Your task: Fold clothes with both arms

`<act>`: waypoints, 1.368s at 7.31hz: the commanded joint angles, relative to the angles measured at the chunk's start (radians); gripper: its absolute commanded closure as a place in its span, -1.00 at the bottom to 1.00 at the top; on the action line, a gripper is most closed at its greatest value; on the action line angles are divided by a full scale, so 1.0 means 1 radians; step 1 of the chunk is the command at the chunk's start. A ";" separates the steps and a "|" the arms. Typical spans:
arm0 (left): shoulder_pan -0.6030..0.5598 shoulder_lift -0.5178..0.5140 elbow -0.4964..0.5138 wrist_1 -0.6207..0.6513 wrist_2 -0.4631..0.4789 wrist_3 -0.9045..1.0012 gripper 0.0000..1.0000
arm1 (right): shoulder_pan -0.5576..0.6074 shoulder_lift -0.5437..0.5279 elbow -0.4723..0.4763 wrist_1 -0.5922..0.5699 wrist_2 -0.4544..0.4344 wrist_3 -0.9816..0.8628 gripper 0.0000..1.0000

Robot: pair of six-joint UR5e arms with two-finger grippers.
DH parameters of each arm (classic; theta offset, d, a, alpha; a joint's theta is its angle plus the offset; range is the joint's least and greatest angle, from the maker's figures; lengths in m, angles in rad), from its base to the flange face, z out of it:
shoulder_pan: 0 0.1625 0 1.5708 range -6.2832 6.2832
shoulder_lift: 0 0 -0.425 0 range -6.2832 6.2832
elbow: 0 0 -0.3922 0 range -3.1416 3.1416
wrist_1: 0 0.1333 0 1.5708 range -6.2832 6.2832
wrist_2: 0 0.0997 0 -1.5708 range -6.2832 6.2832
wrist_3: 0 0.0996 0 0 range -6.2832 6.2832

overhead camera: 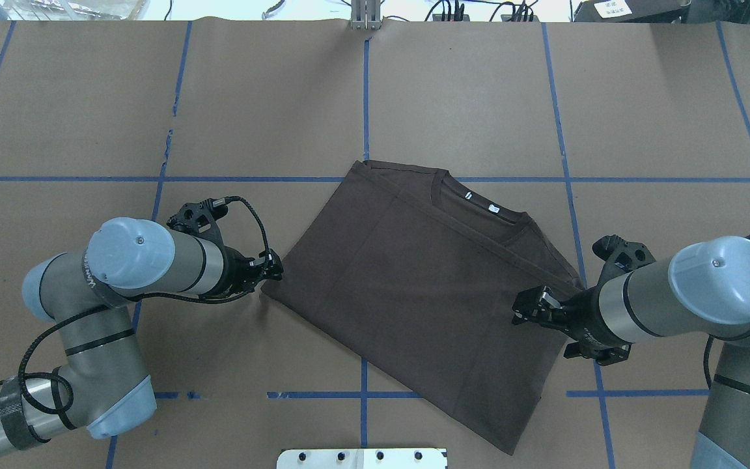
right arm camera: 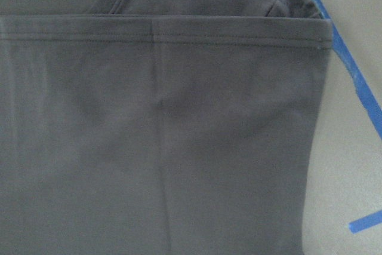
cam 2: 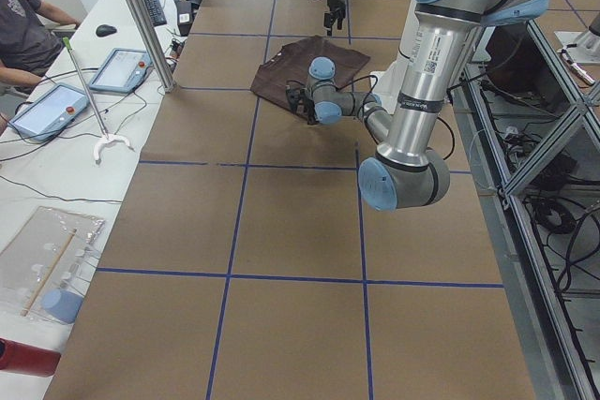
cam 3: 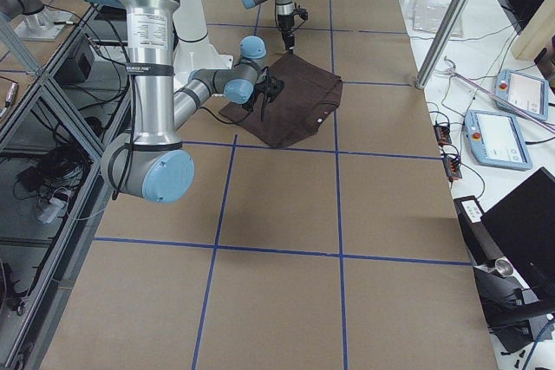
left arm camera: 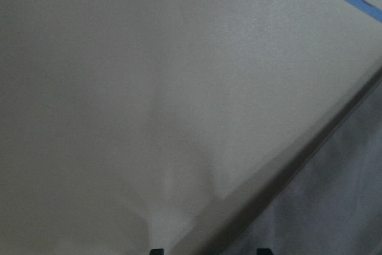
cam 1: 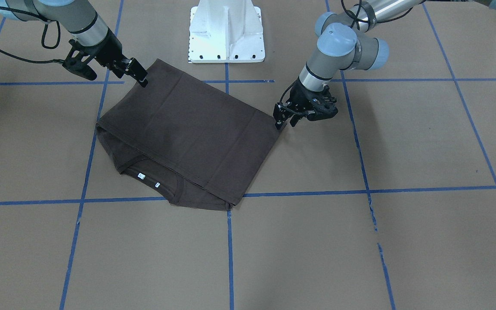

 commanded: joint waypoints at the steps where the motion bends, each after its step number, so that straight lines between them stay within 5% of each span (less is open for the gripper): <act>1: 0.005 -0.004 0.002 0.015 0.001 0.000 -0.03 | 0.007 0.010 -0.008 0.000 0.001 0.000 -1.00; 2: 0.005 -0.004 0.000 0.015 0.001 0.000 0.12 | 0.007 0.008 -0.006 0.000 0.001 0.000 -1.00; 3: 0.005 -0.007 0.000 0.018 0.001 0.000 0.68 | 0.009 0.010 -0.006 0.000 0.001 0.000 -1.00; 4: 0.005 -0.005 0.000 0.019 0.001 0.000 1.00 | 0.009 0.008 -0.006 0.000 0.001 0.000 -1.00; 8: -0.024 0.001 -0.073 0.120 0.004 0.032 1.00 | 0.004 0.013 -0.008 0.005 -0.004 0.005 -1.00; 10: -0.146 -0.005 -0.072 0.165 -0.001 0.258 1.00 | 0.006 0.071 -0.029 0.015 -0.085 0.011 -1.00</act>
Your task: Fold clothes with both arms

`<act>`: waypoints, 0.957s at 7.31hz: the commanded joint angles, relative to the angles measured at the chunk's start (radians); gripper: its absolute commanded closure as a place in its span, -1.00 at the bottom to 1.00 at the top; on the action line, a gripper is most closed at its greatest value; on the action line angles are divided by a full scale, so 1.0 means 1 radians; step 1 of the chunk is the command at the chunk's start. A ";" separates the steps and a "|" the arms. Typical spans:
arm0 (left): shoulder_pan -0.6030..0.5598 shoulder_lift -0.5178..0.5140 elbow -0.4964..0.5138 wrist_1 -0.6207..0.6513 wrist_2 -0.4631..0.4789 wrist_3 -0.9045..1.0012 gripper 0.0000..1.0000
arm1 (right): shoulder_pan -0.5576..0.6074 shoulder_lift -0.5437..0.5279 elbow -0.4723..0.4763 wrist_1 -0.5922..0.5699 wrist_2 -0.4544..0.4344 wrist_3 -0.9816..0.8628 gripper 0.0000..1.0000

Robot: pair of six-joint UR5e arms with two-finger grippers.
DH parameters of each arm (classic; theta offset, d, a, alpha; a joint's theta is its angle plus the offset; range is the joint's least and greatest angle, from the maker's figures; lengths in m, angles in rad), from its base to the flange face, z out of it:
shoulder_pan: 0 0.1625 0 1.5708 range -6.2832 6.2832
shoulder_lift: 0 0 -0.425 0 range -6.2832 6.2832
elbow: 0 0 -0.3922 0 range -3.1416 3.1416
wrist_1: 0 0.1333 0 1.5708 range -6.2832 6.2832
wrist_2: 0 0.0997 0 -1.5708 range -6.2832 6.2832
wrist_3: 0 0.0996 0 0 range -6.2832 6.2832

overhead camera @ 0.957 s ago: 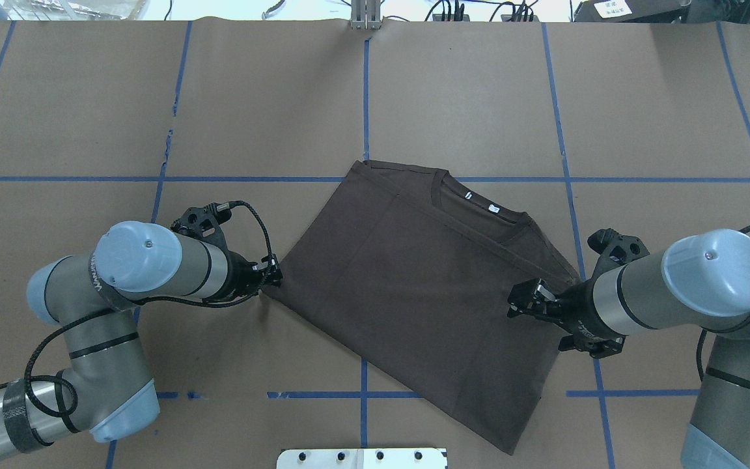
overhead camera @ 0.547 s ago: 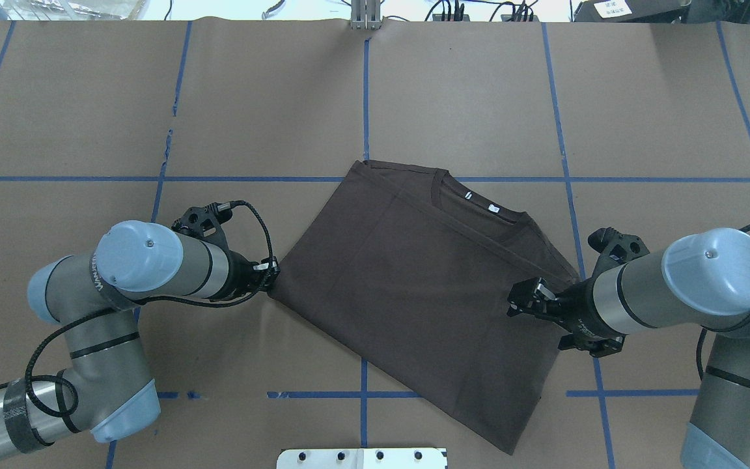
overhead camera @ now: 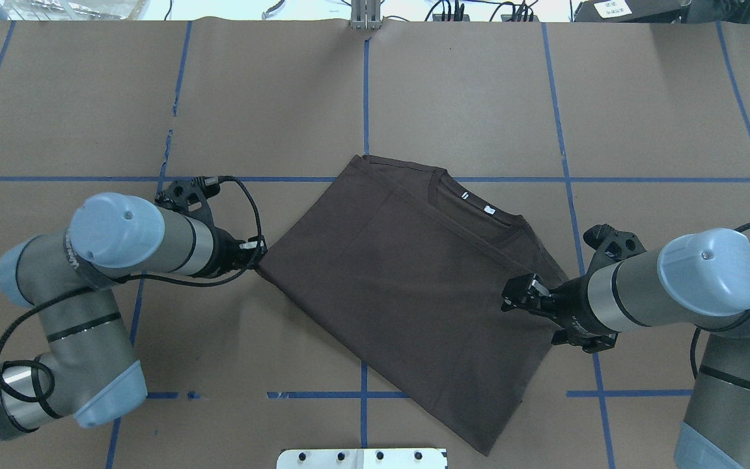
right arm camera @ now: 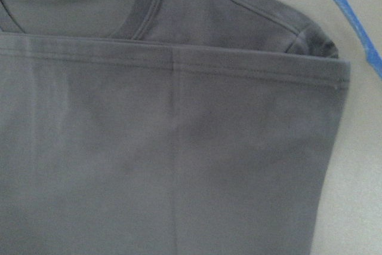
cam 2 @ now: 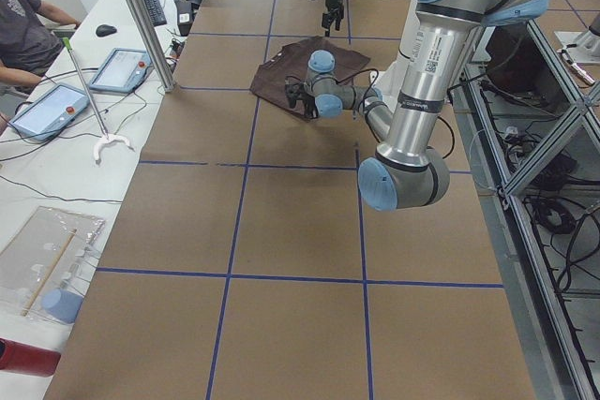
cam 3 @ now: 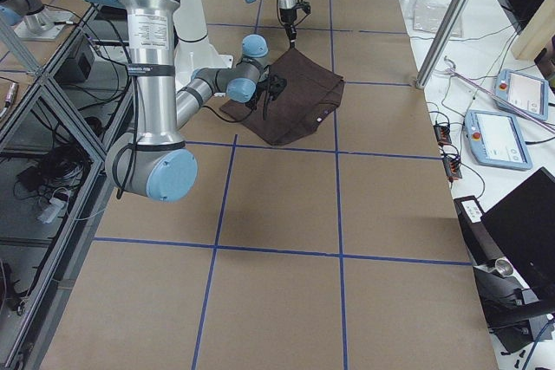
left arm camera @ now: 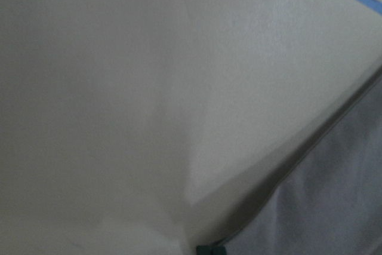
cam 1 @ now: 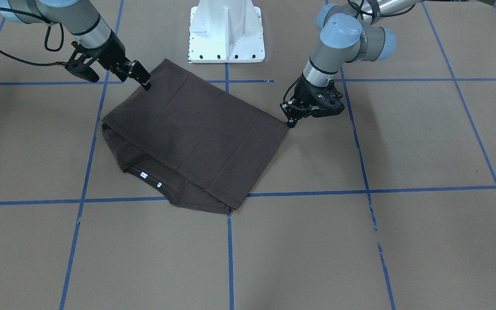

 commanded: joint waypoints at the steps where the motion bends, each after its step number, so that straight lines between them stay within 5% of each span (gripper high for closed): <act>1: -0.146 -0.075 0.120 0.012 -0.003 0.163 1.00 | -0.001 0.080 -0.024 -0.006 -0.065 0.005 -1.00; 3: -0.295 -0.370 0.523 -0.074 -0.004 0.193 1.00 | 0.000 0.129 -0.055 -0.006 -0.100 0.005 -1.00; 5: -0.360 -0.549 0.851 -0.271 -0.004 0.191 1.00 | 0.000 0.212 -0.105 -0.004 -0.170 0.005 -1.00; 6: -0.367 -0.562 0.880 -0.300 -0.006 0.191 0.83 | 0.000 0.279 -0.156 -0.009 -0.192 0.006 -1.00; 7: -0.368 -0.554 0.871 -0.304 -0.012 0.194 0.22 | -0.003 0.312 -0.207 -0.010 -0.194 0.025 -1.00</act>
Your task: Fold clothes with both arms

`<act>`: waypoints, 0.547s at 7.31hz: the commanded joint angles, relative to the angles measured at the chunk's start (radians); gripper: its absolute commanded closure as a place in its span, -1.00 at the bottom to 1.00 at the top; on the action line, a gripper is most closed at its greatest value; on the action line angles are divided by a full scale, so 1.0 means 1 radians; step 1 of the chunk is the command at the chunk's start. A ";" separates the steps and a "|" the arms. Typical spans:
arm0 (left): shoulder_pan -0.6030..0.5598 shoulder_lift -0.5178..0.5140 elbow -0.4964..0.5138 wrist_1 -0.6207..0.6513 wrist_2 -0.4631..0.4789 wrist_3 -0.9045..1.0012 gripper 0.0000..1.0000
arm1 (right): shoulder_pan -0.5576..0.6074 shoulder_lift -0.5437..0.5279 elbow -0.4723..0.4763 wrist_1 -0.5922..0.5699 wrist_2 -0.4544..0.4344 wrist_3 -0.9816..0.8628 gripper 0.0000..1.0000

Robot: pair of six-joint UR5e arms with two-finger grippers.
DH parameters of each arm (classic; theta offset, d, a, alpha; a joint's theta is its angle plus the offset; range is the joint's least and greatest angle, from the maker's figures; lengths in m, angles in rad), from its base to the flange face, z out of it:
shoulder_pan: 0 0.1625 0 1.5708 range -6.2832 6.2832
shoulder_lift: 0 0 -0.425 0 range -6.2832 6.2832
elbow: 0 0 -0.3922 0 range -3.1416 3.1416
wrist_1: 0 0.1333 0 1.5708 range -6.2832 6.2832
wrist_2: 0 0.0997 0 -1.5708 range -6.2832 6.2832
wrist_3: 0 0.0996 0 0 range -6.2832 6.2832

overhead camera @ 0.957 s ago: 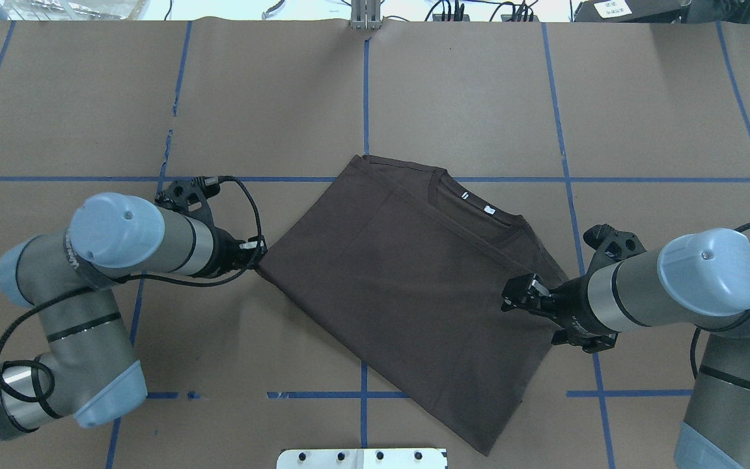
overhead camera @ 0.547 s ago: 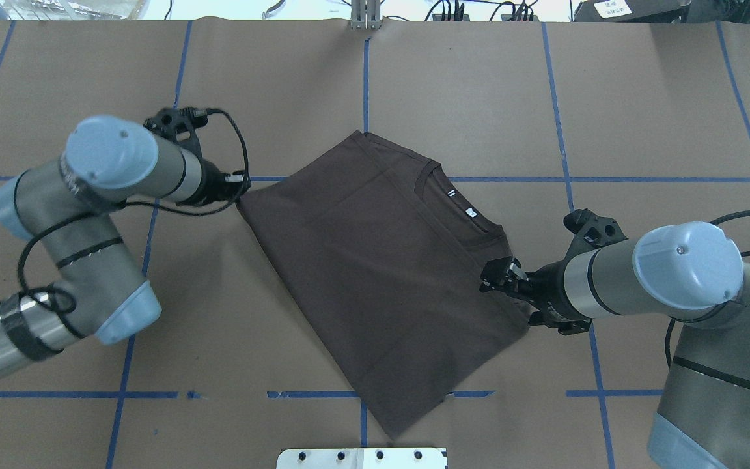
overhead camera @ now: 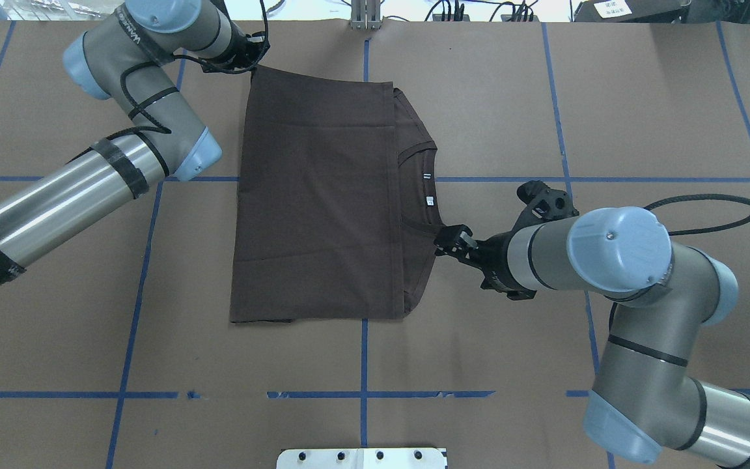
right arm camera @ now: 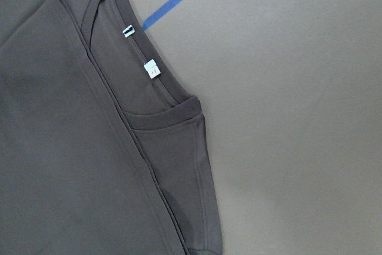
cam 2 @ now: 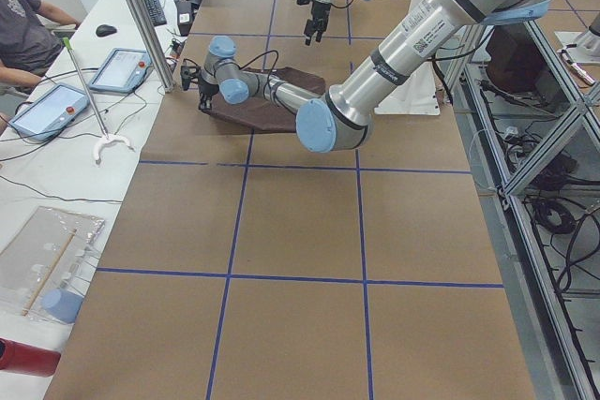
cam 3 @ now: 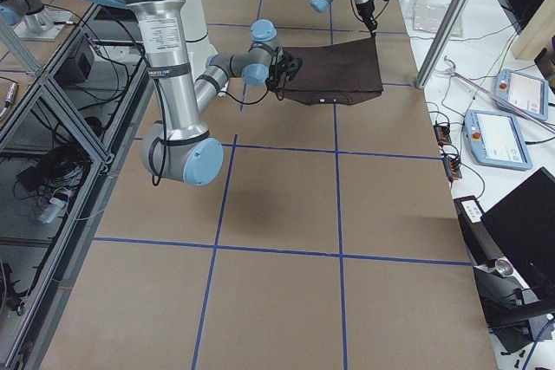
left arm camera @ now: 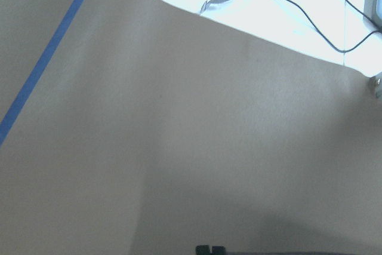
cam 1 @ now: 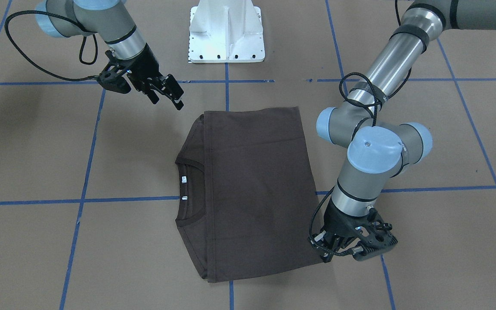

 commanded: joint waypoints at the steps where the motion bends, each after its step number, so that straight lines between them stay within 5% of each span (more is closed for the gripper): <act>1: -0.007 0.042 -0.060 -0.028 -0.005 0.001 0.18 | -0.008 0.104 -0.115 -0.021 -0.014 0.070 -1.00; 2: -0.007 0.133 -0.182 -0.026 -0.011 0.002 0.17 | -0.039 0.174 -0.167 -0.076 -0.014 0.130 -0.99; 4: -0.007 0.168 -0.214 -0.028 -0.040 0.002 0.16 | -0.117 0.213 -0.188 -0.142 -0.057 0.195 -0.90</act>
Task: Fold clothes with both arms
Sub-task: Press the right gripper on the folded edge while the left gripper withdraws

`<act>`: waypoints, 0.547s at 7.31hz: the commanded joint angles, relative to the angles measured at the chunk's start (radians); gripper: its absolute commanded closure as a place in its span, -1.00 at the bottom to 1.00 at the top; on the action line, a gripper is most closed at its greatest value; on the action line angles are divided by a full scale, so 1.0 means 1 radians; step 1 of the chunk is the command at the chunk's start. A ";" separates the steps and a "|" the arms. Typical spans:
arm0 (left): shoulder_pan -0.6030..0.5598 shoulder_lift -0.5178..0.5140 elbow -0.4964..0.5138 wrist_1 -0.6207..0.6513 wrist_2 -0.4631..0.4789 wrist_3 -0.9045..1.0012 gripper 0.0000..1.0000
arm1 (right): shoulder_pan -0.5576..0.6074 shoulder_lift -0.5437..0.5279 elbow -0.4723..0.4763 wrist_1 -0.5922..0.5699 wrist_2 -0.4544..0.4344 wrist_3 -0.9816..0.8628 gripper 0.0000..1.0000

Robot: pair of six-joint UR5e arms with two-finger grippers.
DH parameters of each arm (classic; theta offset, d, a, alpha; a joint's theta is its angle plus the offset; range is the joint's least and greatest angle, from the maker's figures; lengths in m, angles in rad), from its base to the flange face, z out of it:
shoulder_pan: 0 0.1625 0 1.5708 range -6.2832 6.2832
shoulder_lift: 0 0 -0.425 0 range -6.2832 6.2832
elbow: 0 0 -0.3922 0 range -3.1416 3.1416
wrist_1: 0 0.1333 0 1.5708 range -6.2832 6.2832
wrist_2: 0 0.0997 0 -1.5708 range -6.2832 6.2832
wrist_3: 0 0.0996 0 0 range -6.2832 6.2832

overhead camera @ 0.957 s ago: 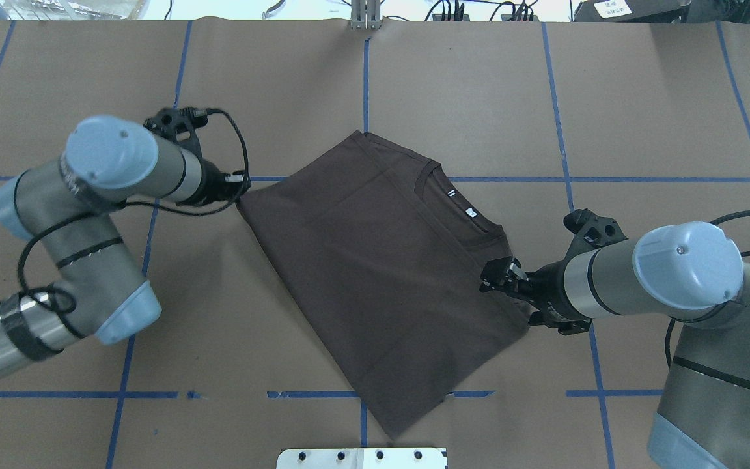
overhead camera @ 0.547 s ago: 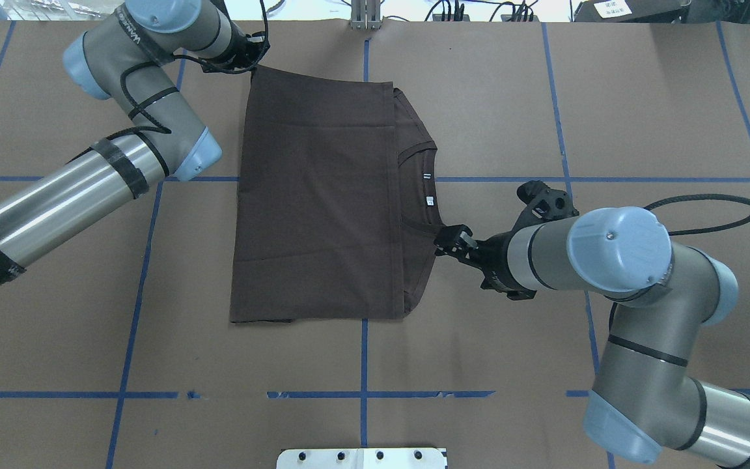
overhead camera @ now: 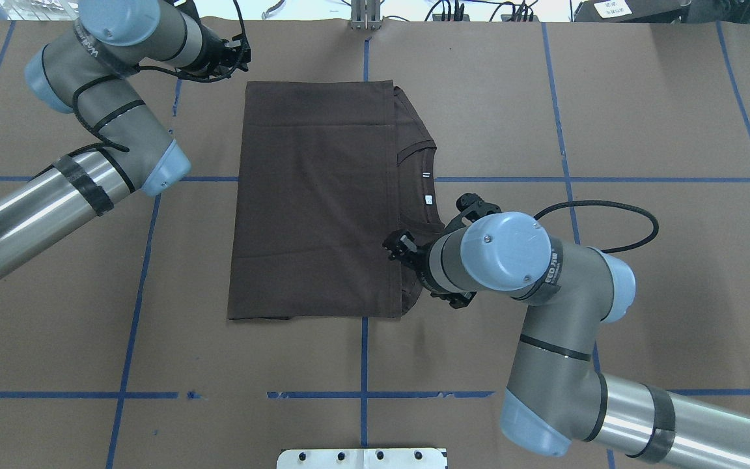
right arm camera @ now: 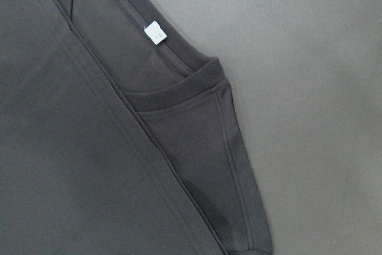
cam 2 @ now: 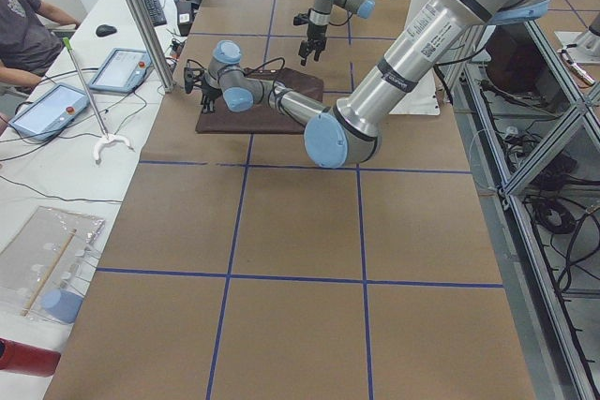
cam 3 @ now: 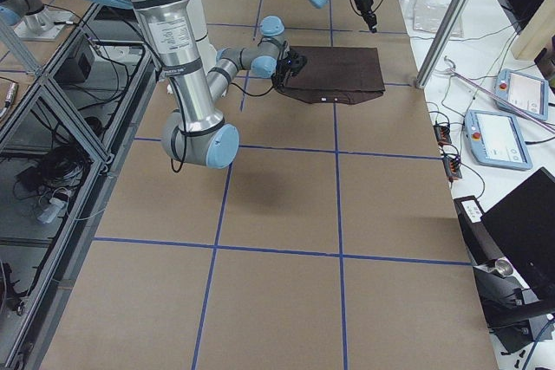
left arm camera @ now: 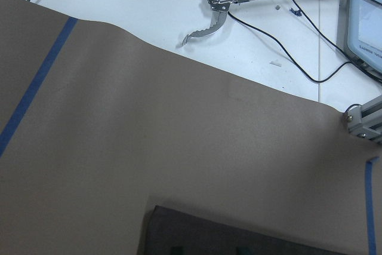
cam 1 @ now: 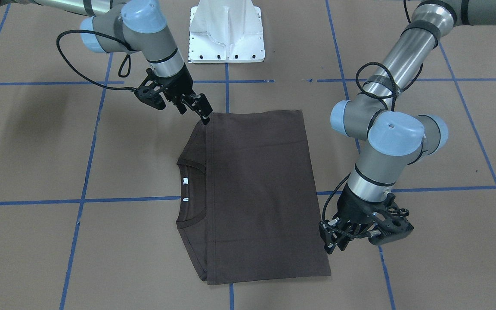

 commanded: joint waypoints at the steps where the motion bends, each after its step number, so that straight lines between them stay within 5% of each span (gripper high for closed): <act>1: 0.000 0.023 -0.026 -0.001 -0.010 0.000 0.16 | -0.071 0.028 -0.040 -0.030 -0.025 0.076 -0.81; 4: 0.000 0.022 -0.027 -0.001 -0.012 0.000 0.16 | -0.095 0.031 -0.083 -0.025 -0.053 0.147 -0.61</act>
